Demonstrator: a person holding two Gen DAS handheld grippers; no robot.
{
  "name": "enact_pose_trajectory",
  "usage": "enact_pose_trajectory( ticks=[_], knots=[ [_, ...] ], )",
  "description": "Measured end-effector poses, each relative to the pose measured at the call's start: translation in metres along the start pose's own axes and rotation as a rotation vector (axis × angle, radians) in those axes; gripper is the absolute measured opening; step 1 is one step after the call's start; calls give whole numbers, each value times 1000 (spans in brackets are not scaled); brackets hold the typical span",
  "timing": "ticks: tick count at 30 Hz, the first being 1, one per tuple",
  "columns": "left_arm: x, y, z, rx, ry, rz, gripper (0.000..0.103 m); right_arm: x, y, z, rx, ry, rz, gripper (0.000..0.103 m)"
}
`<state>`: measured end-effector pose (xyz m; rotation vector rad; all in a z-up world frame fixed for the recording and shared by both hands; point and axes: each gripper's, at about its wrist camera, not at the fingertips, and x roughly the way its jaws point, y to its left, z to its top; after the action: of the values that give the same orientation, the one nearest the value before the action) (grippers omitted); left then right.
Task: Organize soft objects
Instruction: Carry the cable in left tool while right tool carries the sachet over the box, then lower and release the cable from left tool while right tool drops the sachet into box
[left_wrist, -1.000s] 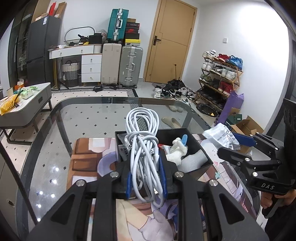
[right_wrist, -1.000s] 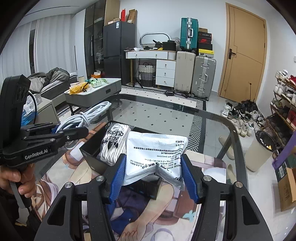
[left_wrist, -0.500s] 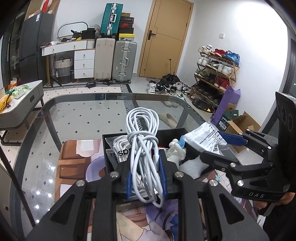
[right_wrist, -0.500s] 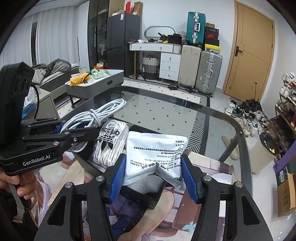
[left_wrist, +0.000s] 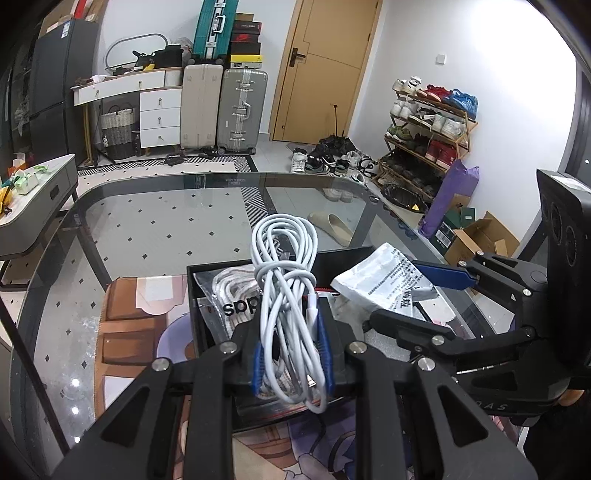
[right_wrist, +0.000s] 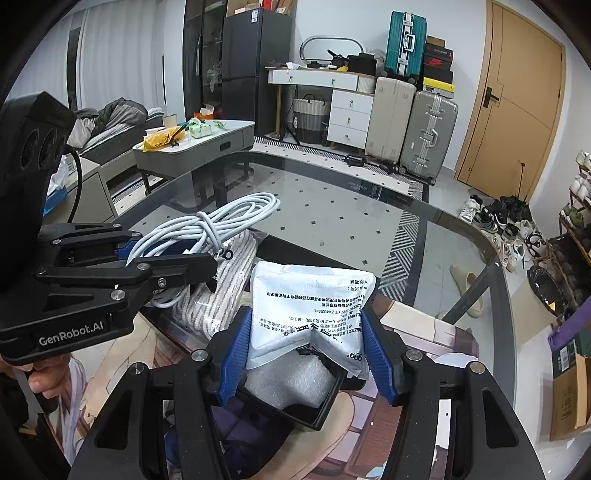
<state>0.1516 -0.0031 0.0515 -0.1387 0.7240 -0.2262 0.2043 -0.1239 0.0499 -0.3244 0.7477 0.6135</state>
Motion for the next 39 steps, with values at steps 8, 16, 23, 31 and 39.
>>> enact_pose_trajectory(
  ticks=[8, 16, 23, 31, 39],
  knots=[
    [6, 2, 1, 6, 15, -4, 22, 13, 2, 1, -30, 22, 19, 58],
    [13, 3, -1, 12, 32, -1, 22, 26, 3, 2, -64, 46, 30, 58],
    [20, 2, 0, 32, 51, -6, 22, 38, 4, 5, -84, 69, 49, 58],
    [23, 5, -2, 34, 72, -23, 21, 44, 1, 7, -83, 75, 51, 59],
    [25, 9, -2, 35, 90, -9, 24, 38, 4, 4, -103, 52, 36, 73]
  ],
)
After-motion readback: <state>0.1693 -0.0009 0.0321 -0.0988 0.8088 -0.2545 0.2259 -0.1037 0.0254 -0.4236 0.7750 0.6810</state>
